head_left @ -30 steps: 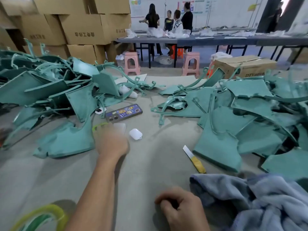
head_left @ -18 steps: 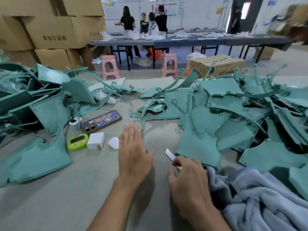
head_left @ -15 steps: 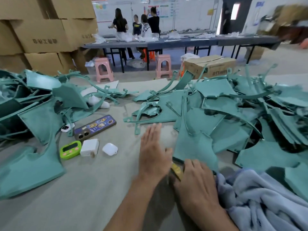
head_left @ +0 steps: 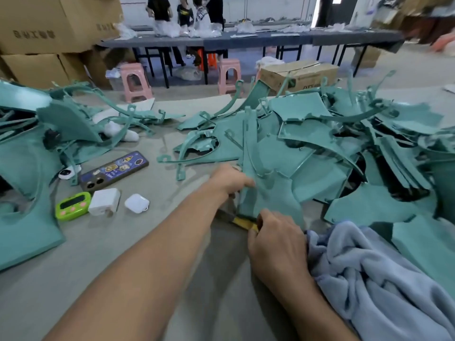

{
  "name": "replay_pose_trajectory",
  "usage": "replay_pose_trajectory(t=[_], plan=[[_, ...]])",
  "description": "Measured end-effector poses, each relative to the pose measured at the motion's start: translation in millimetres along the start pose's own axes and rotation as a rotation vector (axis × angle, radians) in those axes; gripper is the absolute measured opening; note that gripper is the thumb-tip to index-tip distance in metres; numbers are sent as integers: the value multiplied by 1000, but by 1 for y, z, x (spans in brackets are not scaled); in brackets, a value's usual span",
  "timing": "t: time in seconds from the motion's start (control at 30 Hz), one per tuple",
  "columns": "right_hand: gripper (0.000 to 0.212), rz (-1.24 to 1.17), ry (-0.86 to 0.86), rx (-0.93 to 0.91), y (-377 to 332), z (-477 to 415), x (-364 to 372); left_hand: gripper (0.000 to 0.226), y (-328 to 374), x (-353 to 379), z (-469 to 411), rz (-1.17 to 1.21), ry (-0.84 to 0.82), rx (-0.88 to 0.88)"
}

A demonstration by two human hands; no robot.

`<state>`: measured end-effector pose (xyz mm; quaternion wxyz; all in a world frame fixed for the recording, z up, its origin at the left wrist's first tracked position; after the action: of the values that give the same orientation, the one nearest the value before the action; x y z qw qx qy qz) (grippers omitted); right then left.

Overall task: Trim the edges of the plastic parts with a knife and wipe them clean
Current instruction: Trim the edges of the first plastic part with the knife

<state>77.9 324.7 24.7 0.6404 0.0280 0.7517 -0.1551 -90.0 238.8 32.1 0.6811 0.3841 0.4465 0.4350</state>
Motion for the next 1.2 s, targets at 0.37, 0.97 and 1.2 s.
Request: replay_pose_trajectory(t=[0.37, 0.97, 1.2], plan=[[23, -25, 61, 49, 0, -8, 8, 18, 28, -98, 88, 572, 389, 362], [35, -1127, 249, 385, 23, -5, -1, 43, -42, -61, 178, -1018, 706, 733], [15, -403, 131, 13, 5, -4, 7, 91, -69, -96, 181, -699, 447, 595]])
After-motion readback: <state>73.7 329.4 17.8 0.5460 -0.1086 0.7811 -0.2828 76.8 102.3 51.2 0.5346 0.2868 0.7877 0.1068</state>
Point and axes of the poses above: each hand's wrist, its own z-axis away from the middle knuckle, its own x-axis out of the palm, y = z × x, the point moved 2 cm from there along -z, towards the middle knuckle, and after that the axes turned 13 degrees about z, right-handed, at the moved point
